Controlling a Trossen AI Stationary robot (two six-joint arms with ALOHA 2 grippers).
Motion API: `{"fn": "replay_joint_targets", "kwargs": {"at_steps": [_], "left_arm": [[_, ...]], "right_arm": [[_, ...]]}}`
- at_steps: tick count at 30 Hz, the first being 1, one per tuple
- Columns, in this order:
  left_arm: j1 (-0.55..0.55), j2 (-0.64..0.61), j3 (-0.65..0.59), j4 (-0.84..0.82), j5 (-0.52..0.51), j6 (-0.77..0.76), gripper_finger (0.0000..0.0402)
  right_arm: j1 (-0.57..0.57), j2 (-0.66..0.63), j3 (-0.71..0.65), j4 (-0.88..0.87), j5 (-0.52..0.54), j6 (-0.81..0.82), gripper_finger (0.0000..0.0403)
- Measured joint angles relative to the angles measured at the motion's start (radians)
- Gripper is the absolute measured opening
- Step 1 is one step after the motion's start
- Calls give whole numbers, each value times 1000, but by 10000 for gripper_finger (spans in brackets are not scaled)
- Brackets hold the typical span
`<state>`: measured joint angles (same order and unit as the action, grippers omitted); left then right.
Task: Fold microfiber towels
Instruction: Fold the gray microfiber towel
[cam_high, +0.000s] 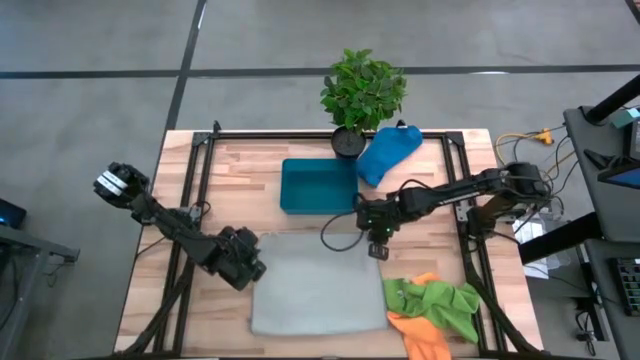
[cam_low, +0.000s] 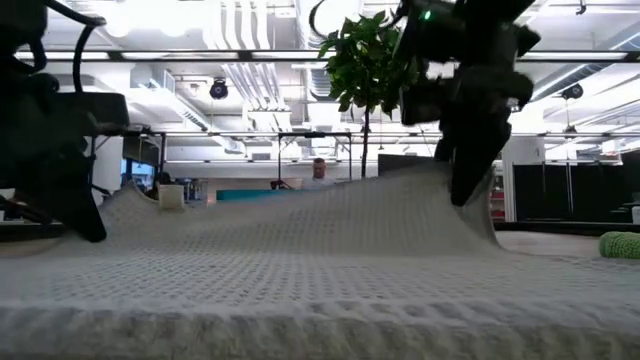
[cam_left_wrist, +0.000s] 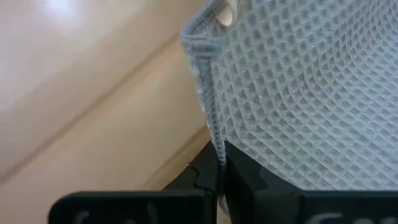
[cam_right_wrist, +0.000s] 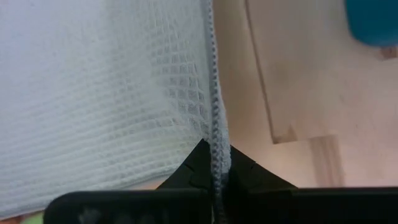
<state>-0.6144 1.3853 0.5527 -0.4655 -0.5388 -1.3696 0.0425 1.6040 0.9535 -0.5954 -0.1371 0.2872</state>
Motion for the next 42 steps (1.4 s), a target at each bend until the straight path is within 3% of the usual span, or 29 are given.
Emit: {"fn": "replay_joint_targets", "kwargs": {"at_steps": [11,16,27,31,36,42], "left_arm": [[87,0,-3,-17,-10,96,0],[110,-2,-3,-61,-5,96,2],[111,-71,-3,-235,-6,94,102],[111,-160,-3,-262,15,140,112],[111,-293,7,-231,106,259,113],[98,-388,6,15,313,384,113]], "right_arm": [[-44,114,52,1,0,-7,10],[-55,104,52,-4,16,-8,35],[-97,11,52,-76,18,-19,131],[-85,-68,52,-78,5,-37,145],[-58,-183,52,-73,0,-24,147],[37,-287,30,6,-1,58,136]]}}
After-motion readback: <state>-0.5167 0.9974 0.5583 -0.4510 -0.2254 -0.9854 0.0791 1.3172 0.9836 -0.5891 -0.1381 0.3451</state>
